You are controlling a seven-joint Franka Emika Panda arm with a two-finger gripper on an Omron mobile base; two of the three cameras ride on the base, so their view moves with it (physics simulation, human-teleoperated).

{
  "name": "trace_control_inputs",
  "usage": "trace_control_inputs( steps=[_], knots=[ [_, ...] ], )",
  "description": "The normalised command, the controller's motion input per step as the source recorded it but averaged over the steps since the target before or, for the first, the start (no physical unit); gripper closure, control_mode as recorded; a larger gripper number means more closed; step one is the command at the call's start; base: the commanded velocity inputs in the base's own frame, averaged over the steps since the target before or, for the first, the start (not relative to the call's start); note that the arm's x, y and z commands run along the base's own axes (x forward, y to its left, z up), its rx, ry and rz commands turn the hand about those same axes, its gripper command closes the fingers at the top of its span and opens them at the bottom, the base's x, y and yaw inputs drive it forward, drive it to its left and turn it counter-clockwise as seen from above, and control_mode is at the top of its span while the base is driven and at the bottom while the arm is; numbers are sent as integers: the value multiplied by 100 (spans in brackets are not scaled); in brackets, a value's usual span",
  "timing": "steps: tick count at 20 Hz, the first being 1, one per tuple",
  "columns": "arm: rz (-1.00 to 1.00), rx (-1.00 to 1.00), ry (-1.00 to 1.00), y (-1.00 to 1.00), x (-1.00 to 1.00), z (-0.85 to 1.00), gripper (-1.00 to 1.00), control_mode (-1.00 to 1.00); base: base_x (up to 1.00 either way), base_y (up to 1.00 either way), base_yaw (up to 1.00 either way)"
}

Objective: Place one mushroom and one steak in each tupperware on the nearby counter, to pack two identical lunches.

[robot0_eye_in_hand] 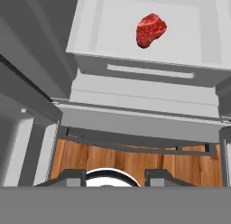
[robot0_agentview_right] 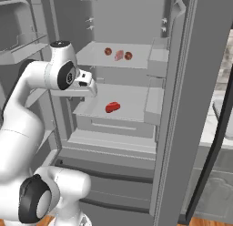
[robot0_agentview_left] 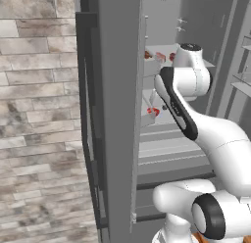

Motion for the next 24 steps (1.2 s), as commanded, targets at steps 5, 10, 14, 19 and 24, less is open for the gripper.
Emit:
trace_control_inputs(
  steps=[5, 10, 14, 19, 24],
  knots=[
    [0, 0, -3, -27, -25, 0, -100, -100, 0, 0, 0],
    [0, -6, -41, -20, -29, 20, -100, -100, 0, 0, 0],
    [0, -8, -32, -16, 0, 34, -100, -100, 0, 0, 0],
    [0, -6, -14, -17, 19, 20, -100, -100, 0, 0, 0],
    [-3, 0, 0, -18, 39, 29, -100, -100, 0, 0, 0]
  ],
)
